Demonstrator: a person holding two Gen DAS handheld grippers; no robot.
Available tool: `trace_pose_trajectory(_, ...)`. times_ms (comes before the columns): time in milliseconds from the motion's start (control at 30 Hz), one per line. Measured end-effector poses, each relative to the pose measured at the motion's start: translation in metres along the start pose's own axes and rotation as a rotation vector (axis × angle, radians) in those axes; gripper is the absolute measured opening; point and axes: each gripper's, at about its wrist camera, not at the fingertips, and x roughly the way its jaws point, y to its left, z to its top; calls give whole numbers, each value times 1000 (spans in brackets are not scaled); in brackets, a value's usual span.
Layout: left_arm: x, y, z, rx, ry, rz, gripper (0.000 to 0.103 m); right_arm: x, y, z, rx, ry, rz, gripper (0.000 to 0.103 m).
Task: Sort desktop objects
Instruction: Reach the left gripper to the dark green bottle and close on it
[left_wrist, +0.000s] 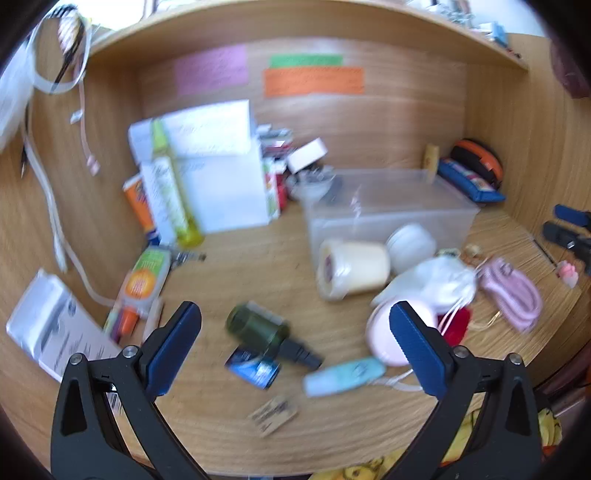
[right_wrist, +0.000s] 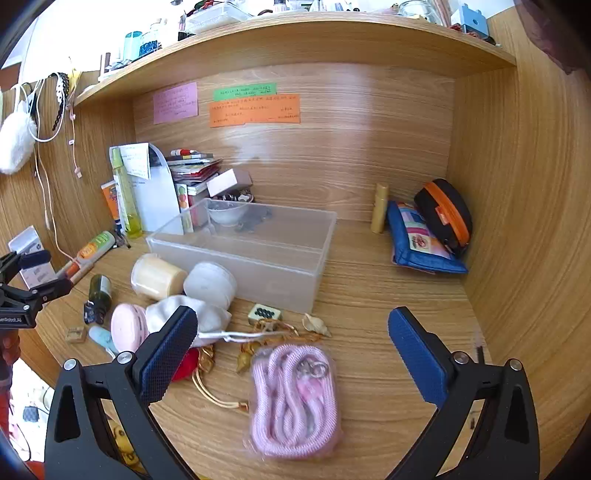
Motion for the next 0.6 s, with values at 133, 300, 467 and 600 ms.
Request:
trace_pose_trajectory(133, 5, 15, -24, -44, 45, -11, 103, -1, 3, -10, -23, 29, -39, 103)
trace_pose_trajectory(300, 14, 28, -43, -82, 92, -5, 103, 6, 9, -26, -48, 84, -58, 103)
trace_pose_trajectory(467, 42, 39, -44, -113, 146, -34, 103, 25, 10, -42, -44, 160, -41, 103)
trace_pose_trajectory(600, 62, 40, -39, -109, 167, -40, 103, 42, 7, -53, -43, 232, -60, 103)
